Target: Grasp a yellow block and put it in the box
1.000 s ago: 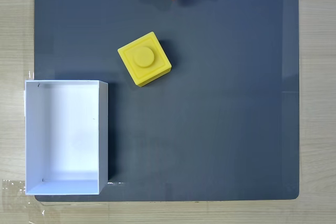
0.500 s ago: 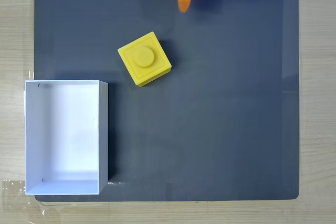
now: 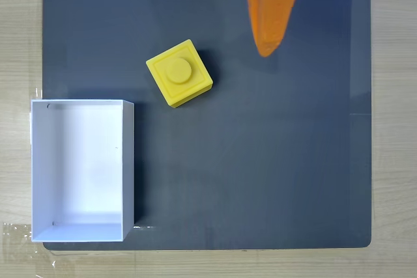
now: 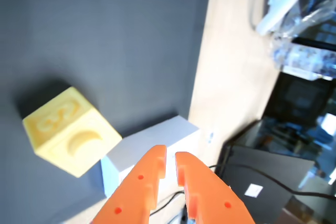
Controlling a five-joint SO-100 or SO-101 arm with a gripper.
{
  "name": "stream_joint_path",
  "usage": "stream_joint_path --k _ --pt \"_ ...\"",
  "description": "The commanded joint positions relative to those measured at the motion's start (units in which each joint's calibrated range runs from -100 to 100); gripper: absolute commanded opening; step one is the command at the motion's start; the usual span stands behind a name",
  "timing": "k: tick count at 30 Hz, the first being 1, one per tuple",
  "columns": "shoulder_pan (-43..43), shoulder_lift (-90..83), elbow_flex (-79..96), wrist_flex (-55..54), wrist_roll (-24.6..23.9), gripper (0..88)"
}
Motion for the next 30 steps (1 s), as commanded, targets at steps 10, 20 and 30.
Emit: stream_joint_path --k 10,20,30 --pt "14.63 15.36 -28.51 27.54 18.73 2.7" --pt "27.43 24.77 -28.69 31.65 25.81 25.8" --pt "27.85 36.89 -27.79 31.82 25.86 37.0"
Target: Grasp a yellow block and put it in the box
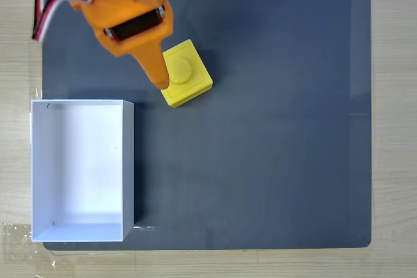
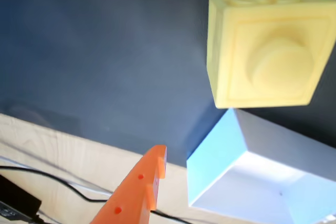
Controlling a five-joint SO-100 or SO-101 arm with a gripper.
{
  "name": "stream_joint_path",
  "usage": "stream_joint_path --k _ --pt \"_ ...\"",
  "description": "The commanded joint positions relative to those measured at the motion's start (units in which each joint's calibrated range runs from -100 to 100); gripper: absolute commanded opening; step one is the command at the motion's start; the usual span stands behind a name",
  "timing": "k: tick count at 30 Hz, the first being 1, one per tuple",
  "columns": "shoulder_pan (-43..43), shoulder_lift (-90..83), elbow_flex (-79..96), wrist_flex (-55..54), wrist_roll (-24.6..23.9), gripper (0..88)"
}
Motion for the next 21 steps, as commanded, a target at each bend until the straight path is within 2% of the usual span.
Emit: stream_joint_path --k 1,13,21 --pt "-0.63 3.1 -1.86 0.49 0.08 37.0" --pt "-5.43 13.61 -1.86 -7.19 -1.65 37.1" --pt "-6.69 16.4 -1.77 -7.54 -1.75 37.1"
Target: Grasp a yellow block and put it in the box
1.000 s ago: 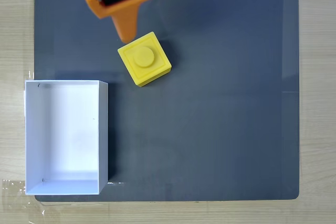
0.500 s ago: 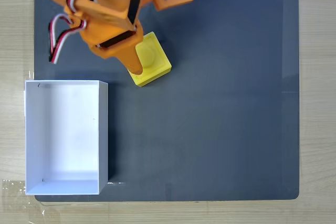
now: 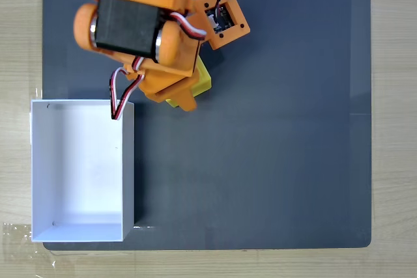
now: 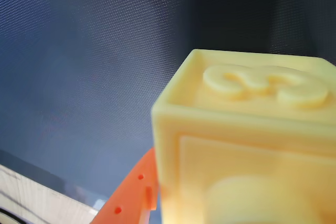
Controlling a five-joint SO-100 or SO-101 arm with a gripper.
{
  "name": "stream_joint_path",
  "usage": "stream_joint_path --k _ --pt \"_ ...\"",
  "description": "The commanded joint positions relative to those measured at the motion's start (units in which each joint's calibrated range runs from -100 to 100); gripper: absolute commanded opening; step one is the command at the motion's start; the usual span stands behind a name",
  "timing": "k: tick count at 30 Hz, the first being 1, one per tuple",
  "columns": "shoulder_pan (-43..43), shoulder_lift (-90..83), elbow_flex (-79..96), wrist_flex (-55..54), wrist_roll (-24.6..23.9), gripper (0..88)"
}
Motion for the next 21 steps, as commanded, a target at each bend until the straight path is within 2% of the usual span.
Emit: stream_joint_path --k 1,6,11,17,21 --pt "-0.31 -0.45 -1.14 -0.09 0.2 37.1" --pt "-0.14 -0.37 0.22 -0.44 0.46 36.4" --pt "0.19 -0.45 6.64 -6.03 0.31 35.8" --pt "0.36 -1.05 8.27 -7.86 0.25 20.5" --pt "-0.14 -1.13 7.91 -7.86 0.25 17.4"
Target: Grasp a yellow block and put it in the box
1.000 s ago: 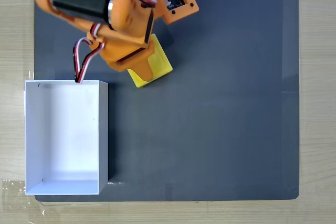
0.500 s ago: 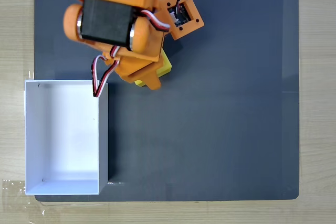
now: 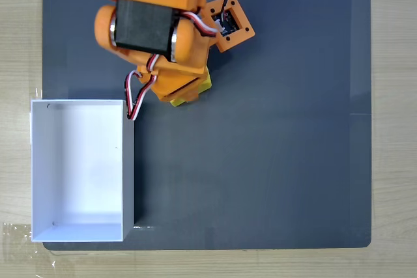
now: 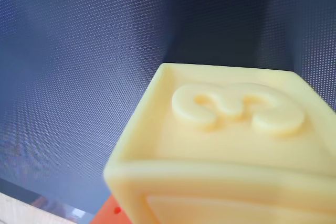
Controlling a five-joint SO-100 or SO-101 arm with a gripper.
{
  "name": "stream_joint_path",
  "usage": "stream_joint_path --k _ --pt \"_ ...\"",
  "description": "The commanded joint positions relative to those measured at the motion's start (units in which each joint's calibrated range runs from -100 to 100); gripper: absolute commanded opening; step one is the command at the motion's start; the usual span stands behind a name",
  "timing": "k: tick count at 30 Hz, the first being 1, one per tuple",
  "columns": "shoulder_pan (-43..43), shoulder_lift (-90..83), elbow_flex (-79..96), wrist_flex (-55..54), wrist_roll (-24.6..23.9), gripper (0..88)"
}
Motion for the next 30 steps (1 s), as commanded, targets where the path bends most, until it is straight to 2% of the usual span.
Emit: stream_joint_path --k 1,5,10,15,18,25,30 --pt "0.4 -0.96 0.23 0.02 -0.33 17.4" --pt "-0.1 -3.93 -0.49 0.1 -0.43 17.4" --pt "-4.65 -13.5 -0.49 -0.07 -0.75 16.8" --pt "-10.63 -26.13 -0.58 -5.74 -4.89 17.2" --pt "-11.38 -31.73 -0.58 -12.03 -7.72 17.2" --pt "-2.8 -35.03 -0.58 -27.65 -14.91 17.3" --pt "5.2 -28.08 -0.58 -38.03 -16.85 17.3"
